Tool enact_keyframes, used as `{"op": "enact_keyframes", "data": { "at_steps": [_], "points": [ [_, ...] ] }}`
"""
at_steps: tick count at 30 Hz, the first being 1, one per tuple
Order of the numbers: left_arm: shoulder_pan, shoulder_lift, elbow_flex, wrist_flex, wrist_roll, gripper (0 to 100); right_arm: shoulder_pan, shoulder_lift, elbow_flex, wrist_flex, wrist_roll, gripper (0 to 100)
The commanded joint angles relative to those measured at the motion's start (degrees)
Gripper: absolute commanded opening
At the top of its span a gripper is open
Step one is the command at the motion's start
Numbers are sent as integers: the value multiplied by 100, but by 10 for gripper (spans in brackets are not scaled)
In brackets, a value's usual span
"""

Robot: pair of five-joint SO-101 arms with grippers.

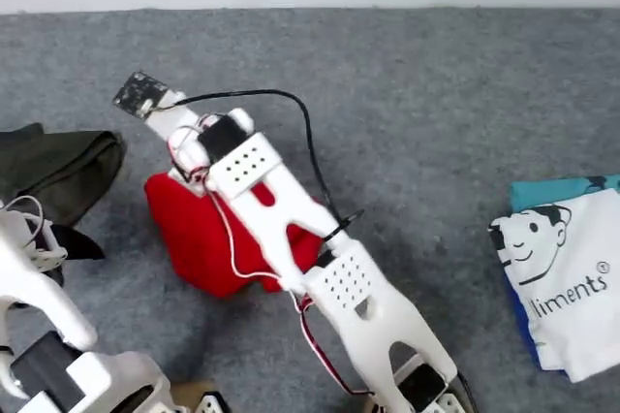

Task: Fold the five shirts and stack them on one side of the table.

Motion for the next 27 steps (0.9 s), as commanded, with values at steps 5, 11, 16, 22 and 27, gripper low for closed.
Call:
{"op": "enact_keyframes", "data": {
  "at_steps": [5, 11, 16, 22, 27],
  "points": [
    [9, -220, -13, 114, -44, 327, -119, 505, -571, -40, -35, 229],
    [9, -220, -13, 114, -44, 327, -110, 664, -571, -40, 141, 117],
    [9, -211, -4, 114, -44, 327, -48, 637, -844, -31, 492, 20],
    [9, -211, -4, 114, -44, 327, 242, 593, -2198, 347, 492, 9],
    [9, -211, -4, 114, -44, 327, 699, -189, -2101, 418, 492, 9]
  ]
}}
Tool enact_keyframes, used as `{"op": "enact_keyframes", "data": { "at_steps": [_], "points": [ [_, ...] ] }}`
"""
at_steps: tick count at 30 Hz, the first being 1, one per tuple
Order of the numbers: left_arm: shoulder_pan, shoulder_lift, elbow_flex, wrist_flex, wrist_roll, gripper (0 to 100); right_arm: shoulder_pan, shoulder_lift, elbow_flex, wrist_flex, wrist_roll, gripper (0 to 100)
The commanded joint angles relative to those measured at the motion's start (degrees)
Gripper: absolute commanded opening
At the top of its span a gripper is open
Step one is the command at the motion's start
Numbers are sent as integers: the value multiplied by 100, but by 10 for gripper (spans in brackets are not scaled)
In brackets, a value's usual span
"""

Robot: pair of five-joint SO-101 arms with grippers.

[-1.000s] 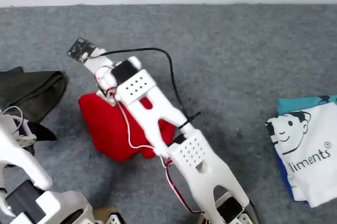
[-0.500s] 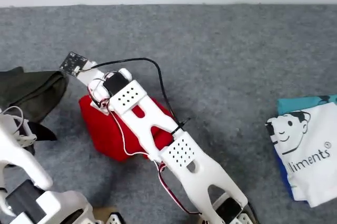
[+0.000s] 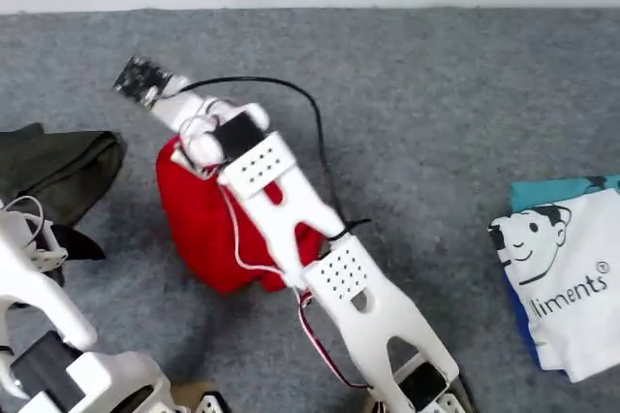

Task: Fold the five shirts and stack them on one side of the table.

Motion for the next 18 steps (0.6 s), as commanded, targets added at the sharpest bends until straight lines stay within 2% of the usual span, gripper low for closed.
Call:
{"op": "enact_keyframes", "data": {
  "at_steps": [1, 7, 10, 14, 18],
  "points": [
    [9, -211, -22, 105, -44, 327, 400, -857, -273, 31, 53, 9],
    [9, -211, -22, 105, -53, 327, 1402, -1684, -281, 57, 53, 9],
    [229, -211, -22, 105, -62, 327, 2053, -1921, -273, 66, 44, 9],
    [1090, -220, -40, 97, -70, 327, 2932, -2000, -273, 277, 35, 9],
    [2470, -220, -75, 62, -167, 327, 3785, -1982, -264, 629, 35, 9]
  ]
}}
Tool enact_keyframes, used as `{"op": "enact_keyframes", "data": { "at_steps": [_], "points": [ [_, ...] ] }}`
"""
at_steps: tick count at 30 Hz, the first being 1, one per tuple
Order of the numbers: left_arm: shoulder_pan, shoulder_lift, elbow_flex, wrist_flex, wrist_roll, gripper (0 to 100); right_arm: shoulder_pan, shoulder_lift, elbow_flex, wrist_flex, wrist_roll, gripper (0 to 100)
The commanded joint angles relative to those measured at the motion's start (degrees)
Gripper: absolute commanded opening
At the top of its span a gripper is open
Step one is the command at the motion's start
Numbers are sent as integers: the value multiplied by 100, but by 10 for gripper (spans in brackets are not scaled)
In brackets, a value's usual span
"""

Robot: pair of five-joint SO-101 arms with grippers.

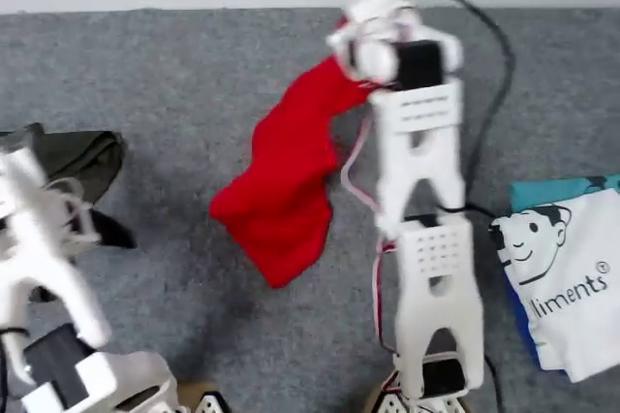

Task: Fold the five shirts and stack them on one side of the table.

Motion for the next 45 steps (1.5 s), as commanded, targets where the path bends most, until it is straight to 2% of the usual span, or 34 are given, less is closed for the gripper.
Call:
{"op": "enact_keyframes", "data": {
  "at_steps": [1, 5, 9, 13, 17, 20, 26, 28, 34, 41, 45],
  "points": [
    [1415, -220, -75, 9, -290, 327, 752, -391, -211, 251, 35, 9],
    [3051, -211, -66, -105, -677, 327, 1455, -435, -220, 541, 35, 9],
    [4457, -211, -31, -457, -712, 327, 1921, -444, -220, 927, 26, 9],
    [5556, -202, 40, -1046, -686, 327, 2193, -444, -220, 1086, 26, 9],
    [6215, -202, 453, -1952, -677, 327, 2211, -514, -220, 1095, 26, 9],
    [6277, -202, 945, -2796, -510, 327, 2176, -646, -220, 1095, 26, 9],
    [5591, -202, 2149, -5609, 1090, 327, 2035, -875, -220, 1103, 26, 9],
    [5389, -202, 2475, -6145, 1319, 327, 2009, -954, -220, 1103, 26, 9],
    [5398, -202, 2747, -6075, 1020, 320, 1965, -1077, -220, 1103, 26, 9],
    [5987, -202, 3073, -6110, 1020, 161, 1965, -1077, -220, 1103, 26, 9],
    [5890, -246, 3011, -6119, 1002, 66, 1965, -1077, -220, 1103, 26, 9]
  ]
}}
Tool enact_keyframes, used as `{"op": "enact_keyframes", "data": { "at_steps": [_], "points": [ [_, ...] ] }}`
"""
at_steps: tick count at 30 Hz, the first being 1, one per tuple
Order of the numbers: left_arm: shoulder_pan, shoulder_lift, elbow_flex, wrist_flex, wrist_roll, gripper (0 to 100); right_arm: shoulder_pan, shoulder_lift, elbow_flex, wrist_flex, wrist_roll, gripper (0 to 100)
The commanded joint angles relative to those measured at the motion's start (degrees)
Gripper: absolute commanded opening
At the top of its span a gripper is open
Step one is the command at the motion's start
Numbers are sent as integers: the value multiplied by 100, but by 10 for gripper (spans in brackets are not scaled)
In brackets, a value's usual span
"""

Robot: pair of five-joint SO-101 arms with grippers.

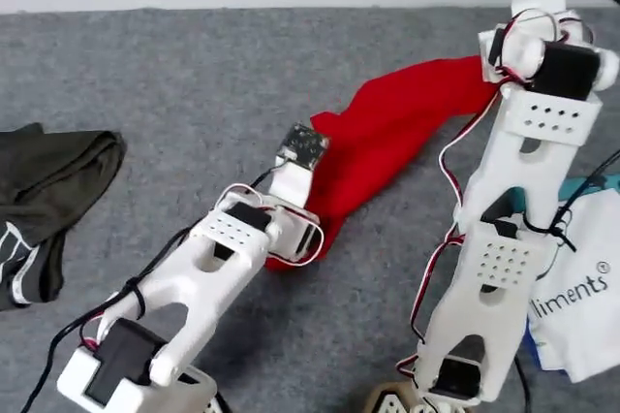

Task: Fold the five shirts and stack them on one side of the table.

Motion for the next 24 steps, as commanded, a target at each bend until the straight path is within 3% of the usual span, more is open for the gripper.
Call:
{"op": "enact_keyframes", "data": {
  "at_steps": [1, 6, 13, 18, 24],
  "points": [
    [-105, -264, -171, -132, -141, 32, -22, -418, -211, 207, 26, 9],
    [-1029, -273, -1332, 220, -571, 12, -22, -418, -211, 233, 26, 9],
    [-1996, -273, -3626, 1741, -1512, 12, -22, -391, -211, 233, 26, 9],
    [-2022, -273, -5086, 3068, -1644, 12, -22, -418, -211, 233, 26, 9],
    [-1582, -237, -6343, 4897, -1732, 12, -22, -418, -211, 233, 26, 9]
  ]
}}
